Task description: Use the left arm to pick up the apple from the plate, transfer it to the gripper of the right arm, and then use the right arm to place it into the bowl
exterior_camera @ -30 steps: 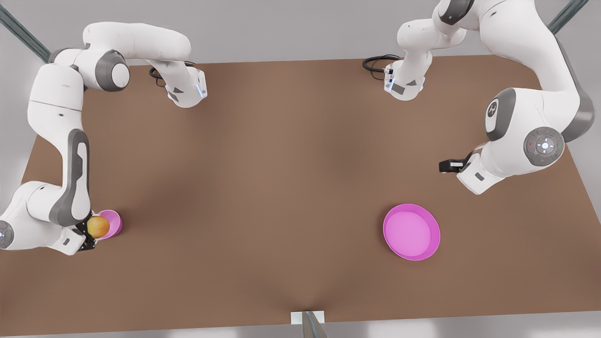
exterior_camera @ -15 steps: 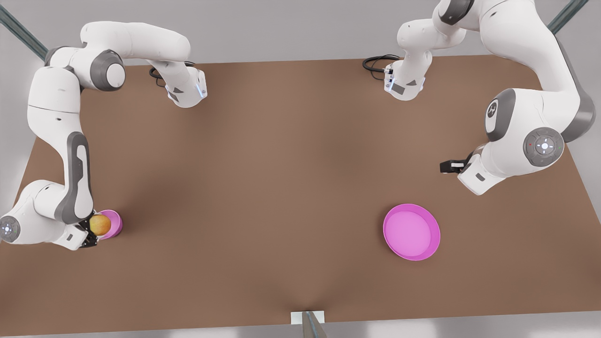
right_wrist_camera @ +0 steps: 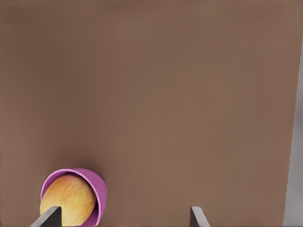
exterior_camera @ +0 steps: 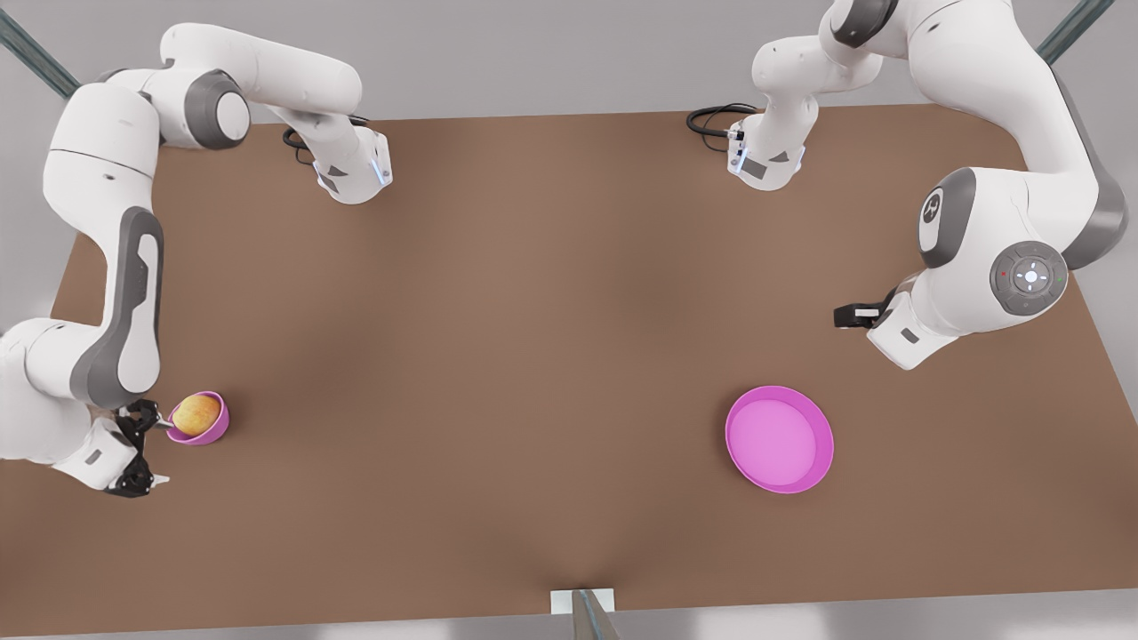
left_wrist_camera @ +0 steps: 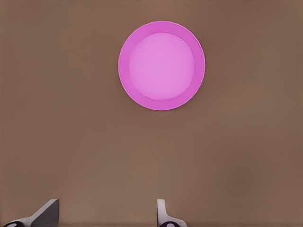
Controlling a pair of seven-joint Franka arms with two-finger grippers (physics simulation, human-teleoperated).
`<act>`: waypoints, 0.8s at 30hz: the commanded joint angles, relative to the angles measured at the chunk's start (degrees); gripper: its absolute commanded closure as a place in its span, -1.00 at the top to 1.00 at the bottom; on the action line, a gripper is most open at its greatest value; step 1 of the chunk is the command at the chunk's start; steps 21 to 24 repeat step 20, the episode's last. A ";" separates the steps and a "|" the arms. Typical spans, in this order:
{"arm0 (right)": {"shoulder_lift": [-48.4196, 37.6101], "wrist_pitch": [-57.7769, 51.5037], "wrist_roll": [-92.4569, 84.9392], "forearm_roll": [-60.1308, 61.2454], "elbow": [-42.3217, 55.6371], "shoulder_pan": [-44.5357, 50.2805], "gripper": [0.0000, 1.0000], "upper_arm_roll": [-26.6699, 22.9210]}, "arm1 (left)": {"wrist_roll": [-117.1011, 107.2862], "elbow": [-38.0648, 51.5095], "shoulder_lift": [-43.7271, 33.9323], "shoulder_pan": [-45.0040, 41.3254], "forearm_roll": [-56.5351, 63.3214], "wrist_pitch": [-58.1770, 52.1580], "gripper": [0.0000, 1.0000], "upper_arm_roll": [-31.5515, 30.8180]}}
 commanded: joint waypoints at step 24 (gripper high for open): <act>-29.36 -20.76 120.10 -0.46 -18.50 12.93 1.00 -4.85 | 0.10 2.10 0.19 -0.09 -0.11 -4.95 1.00 -0.11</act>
